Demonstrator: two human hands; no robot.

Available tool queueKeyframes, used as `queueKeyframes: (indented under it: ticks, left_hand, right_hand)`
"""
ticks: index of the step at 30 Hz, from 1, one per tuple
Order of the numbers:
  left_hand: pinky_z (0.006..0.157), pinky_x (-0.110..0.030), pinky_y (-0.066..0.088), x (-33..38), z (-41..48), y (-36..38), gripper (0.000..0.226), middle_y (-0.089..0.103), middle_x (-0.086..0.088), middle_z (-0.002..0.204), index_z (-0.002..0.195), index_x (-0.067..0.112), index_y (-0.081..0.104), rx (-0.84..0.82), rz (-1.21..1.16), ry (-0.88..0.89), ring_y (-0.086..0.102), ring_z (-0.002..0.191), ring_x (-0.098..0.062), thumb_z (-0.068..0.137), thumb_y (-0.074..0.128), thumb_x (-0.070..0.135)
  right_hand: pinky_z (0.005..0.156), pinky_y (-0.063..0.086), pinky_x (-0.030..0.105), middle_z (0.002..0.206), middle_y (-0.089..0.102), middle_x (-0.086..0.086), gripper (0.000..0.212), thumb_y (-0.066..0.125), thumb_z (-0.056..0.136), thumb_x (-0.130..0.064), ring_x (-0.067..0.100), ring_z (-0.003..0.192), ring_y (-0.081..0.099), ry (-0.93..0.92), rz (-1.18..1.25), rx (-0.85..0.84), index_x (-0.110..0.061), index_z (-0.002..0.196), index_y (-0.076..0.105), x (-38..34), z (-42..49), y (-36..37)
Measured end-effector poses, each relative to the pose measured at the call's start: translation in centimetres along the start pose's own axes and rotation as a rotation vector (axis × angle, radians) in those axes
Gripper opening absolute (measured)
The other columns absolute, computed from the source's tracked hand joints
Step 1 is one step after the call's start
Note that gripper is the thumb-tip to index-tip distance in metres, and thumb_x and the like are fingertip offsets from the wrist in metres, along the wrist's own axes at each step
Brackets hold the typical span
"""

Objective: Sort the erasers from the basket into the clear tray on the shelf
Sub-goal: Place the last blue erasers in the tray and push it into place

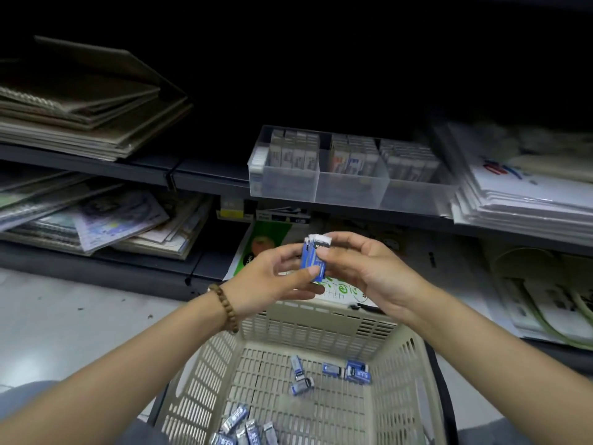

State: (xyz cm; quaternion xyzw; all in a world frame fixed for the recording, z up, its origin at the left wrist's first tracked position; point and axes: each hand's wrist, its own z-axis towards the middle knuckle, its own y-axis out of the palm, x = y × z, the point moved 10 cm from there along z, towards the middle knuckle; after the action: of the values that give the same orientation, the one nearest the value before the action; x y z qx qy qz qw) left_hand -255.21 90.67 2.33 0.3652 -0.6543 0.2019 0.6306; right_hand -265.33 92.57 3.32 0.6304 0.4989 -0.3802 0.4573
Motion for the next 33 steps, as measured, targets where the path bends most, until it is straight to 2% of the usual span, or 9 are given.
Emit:
queueKeyframes:
  ticks: [6, 10, 13, 17, 22, 27, 30, 33]
  left_hand:
    - [0.073, -0.024, 0.056, 0.0, 0.6, -1.0, 0.038, 0.068, -0.003, 0.107, 0.116, 0.018, 0.053, 0.054, 0.057, 0.027, 0.070, 0.083, -0.017, 0.079, 0.065, 0.014]
    - [0.072, -0.022, 0.056, 0.2, 0.9, -1.5, 0.036, 0.068, -0.002, 0.102, 0.115, 0.007, 0.047, 0.060, 0.141, 0.017, 0.070, 0.080, -0.014, 0.083, 0.063, 0.012]
    - [0.073, -0.019, 0.054, 1.1, 1.0, -1.4, 0.028, 0.066, -0.001, 0.101, 0.112, 0.013, 0.054, 0.051, 0.145, 0.062, 0.068, 0.079, -0.010, 0.085, 0.061, 0.008]
    - [0.071, -0.017, 0.053, 2.4, 0.8, -1.8, 0.027, 0.069, 0.001, 0.099, 0.110, 0.019, 0.061, 0.074, 0.106, 0.134, 0.068, 0.085, -0.010, 0.085, 0.061, 0.010]
    - [0.064, -0.019, 0.055, 4.4, 1.7, -4.2, 0.034, 0.067, -0.003, 0.102, 0.108, 0.013, 0.051, 0.258, -0.046, 0.200, 0.070, 0.078, -0.010, 0.079, 0.067, 0.008]
    - [0.067, -0.020, 0.055, 8.6, 3.3, -6.3, 0.027, 0.063, 0.001, 0.112, 0.109, 0.021, 0.052, 0.288, -0.006, 0.330, 0.068, 0.081, -0.005, 0.083, 0.060, 0.025]
    - [0.068, -0.016, 0.053, 11.1, 3.0, -10.1, 0.037, 0.057, 0.008, 0.114, 0.111, 0.026, 0.051, 0.471, 0.114, 0.472, 0.063, 0.082, 0.003, 0.077, 0.058, 0.042]
    - [0.084, -0.016, 0.043, 10.5, 3.0, -13.1, 0.057, 0.047, 0.018, 0.123, 0.123, 0.032, 0.043, 0.655, 0.229, 0.472, 0.052, 0.104, 0.003, 0.072, 0.054, 0.056]
  right_hand:
    - [0.067, 0.056, 0.016, 0.095, 0.072, 0.012, 0.022, 0.069, 0.081, -0.007, 0.014, 0.073, 0.068, -0.025, -0.136, 0.044, -0.008, 0.103, 0.063, -0.2, 0.4, -0.6]
    - [0.071, 0.057, 0.019, 0.105, 0.070, 0.013, 0.029, 0.070, 0.080, -0.010, 0.019, 0.085, 0.069, -0.032, -0.128, 0.026, -0.012, 0.108, 0.065, -0.3, 0.5, -0.7]
    - [0.073, 0.056, 0.019, 0.103, 0.072, 0.011, 0.028, 0.069, 0.080, -0.011, 0.019, 0.088, 0.070, -0.038, -0.133, -0.031, -0.014, 0.108, 0.065, -0.8, 0.5, -0.3]
    - [0.070, 0.055, 0.017, 0.102, 0.073, 0.009, 0.037, 0.068, 0.078, -0.022, 0.020, 0.089, 0.071, -0.054, -0.131, -0.101, -0.011, 0.113, 0.063, -1.8, 0.5, 0.6]
    - [0.079, 0.056, 0.022, 0.111, 0.069, 0.009, 0.033, 0.063, 0.085, -0.018, 0.019, 0.096, 0.069, -0.130, -0.078, -0.090, -0.007, 0.116, 0.061, -4.2, 1.5, 1.2]
    - [0.078, 0.057, 0.021, 0.108, 0.068, 0.011, 0.028, 0.054, 0.092, -0.011, 0.014, 0.086, 0.069, -0.197, -0.066, -0.067, -0.001, 0.118, 0.057, -8.5, 4.3, 2.4]
    - [0.077, 0.057, 0.020, 0.104, 0.065, 0.010, 0.028, 0.050, 0.094, -0.007, 0.009, 0.077, 0.068, -0.256, -0.142, -0.033, 0.002, 0.120, 0.053, -11.7, 6.7, 2.8]
    - [0.074, 0.057, 0.020, 0.103, 0.065, 0.014, 0.033, 0.053, 0.093, -0.008, 0.012, 0.076, 0.069, -0.297, -0.307, -0.020, 0.006, 0.124, 0.049, -14.3, 9.2, 3.7]
